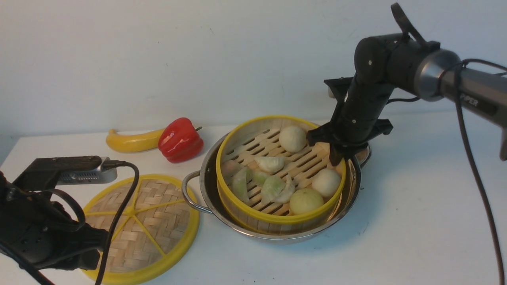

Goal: Place the steamer in the pot on the white table, and put the lid on the steamer.
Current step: 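Place the bamboo steamer basket of food into the steel pot with the right gripper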

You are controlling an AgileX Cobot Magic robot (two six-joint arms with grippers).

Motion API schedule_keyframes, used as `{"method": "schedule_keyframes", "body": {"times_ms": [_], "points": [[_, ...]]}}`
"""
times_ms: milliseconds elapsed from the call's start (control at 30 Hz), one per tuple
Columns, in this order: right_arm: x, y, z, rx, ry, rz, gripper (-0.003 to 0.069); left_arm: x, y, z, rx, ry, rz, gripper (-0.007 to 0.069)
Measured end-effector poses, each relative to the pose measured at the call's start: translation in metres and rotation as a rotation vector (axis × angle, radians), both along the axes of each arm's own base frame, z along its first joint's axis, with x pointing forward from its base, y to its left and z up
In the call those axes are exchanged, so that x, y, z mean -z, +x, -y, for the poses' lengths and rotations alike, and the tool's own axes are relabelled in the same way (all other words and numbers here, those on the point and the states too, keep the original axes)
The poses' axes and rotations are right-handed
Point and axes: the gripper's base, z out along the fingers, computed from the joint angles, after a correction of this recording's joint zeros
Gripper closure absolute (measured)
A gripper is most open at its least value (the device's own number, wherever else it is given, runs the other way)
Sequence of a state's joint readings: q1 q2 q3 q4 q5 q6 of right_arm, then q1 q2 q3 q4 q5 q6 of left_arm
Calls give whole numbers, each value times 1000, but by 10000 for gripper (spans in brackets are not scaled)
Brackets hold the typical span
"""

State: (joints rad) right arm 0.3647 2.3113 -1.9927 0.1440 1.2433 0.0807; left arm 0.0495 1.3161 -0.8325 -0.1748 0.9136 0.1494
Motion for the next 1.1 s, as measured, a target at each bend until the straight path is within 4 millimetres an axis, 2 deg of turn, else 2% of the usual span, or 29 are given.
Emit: {"method": "schedule_keyframes", "body": {"times_ms": [400, 533, 767, 933, 1100], "points": [[5, 1, -1, 3, 8, -9, 594, 0, 0, 0, 0, 0, 0, 384], [5, 1, -2, 6, 18, -12, 559, 0, 0, 0, 0, 0, 0, 384], [4, 1, -4, 10, 35, -13, 449, 0, 0, 0, 0, 0, 0, 384], [0, 0, -4, 11, 40, -7, 417, 0, 0, 0, 0, 0, 0, 384], [-13, -1, -3, 10, 50, 20, 410, 0, 0, 0, 0, 0, -1, 384]]}}
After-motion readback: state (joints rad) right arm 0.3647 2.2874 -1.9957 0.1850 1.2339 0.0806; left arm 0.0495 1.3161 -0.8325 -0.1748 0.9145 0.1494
